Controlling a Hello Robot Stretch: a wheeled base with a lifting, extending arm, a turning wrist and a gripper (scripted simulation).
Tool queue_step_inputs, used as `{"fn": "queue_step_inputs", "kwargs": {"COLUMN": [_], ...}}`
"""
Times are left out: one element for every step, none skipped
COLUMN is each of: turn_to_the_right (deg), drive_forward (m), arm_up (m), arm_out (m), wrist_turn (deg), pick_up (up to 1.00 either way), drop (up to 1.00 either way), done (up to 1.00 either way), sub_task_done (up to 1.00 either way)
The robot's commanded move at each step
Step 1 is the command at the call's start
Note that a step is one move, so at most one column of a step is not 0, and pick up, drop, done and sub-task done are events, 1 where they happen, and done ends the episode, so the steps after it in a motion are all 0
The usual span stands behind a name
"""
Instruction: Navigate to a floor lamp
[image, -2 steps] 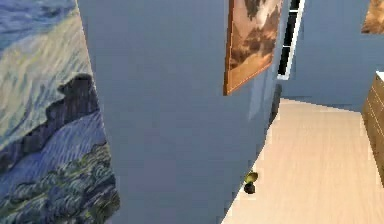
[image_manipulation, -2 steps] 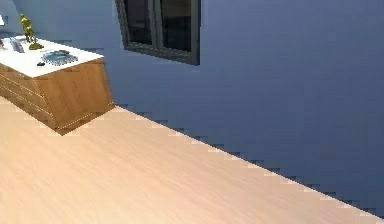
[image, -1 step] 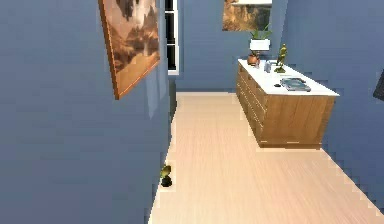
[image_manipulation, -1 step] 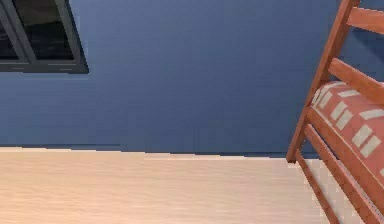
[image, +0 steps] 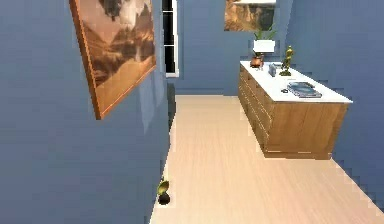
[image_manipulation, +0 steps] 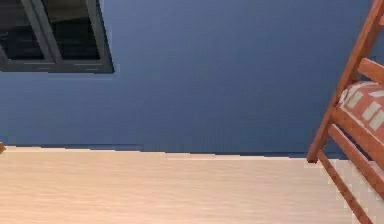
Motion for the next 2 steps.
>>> {"fn": "queue_step_inputs", "kwargs": {"turn_to_the_right": [45.0,45.0], "drive_forward": [0.0,0.0], "arm_up": [0.0,0.0], "arm_out": [0.0,0.0], "wrist_turn": [0.0,0.0], "pick_up": [0.0,0.0], "drop": [0.0,0.0], "done": [0.0,0.0], "sub_task_done": [0.0,0.0]}}
